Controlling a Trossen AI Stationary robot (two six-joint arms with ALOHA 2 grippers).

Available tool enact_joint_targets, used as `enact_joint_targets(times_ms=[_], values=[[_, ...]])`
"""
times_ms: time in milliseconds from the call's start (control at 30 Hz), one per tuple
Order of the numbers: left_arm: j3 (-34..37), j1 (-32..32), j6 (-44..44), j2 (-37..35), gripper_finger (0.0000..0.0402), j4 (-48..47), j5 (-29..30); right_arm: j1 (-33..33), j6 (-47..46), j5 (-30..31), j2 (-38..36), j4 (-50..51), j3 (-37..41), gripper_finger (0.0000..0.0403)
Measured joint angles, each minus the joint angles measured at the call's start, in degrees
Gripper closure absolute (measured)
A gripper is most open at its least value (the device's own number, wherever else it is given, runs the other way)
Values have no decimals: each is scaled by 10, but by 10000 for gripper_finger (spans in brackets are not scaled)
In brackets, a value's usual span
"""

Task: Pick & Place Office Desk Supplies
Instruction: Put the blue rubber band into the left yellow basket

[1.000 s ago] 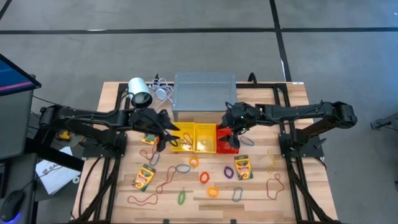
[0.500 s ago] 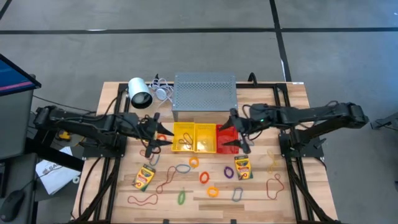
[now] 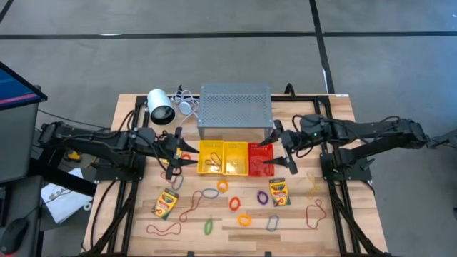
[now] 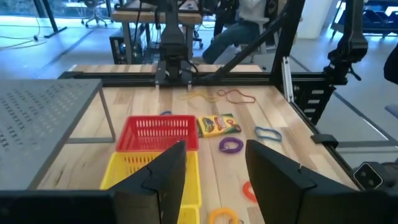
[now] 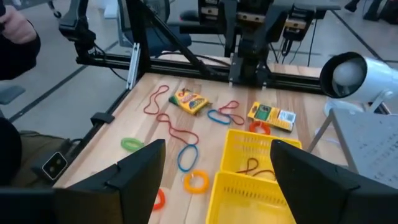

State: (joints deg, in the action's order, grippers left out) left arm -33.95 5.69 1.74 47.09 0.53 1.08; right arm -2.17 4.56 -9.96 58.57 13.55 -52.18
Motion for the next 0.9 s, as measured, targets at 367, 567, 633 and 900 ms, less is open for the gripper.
enact_joint_targets(times_ms=[367,567,633,900], values=[[0,0,0,-1,239,-1,0,1,30,40,-25,20,1,117],[0,0,0,-3,239,-1,0,2,12,40,-109,-64,94,117],[0,0,-4,-3,239,-1,0,4,-7,40,-144,-96,138,117],[0,0,-11,-13,239,3,0,5,-54,45,-246,-127,223,117]])
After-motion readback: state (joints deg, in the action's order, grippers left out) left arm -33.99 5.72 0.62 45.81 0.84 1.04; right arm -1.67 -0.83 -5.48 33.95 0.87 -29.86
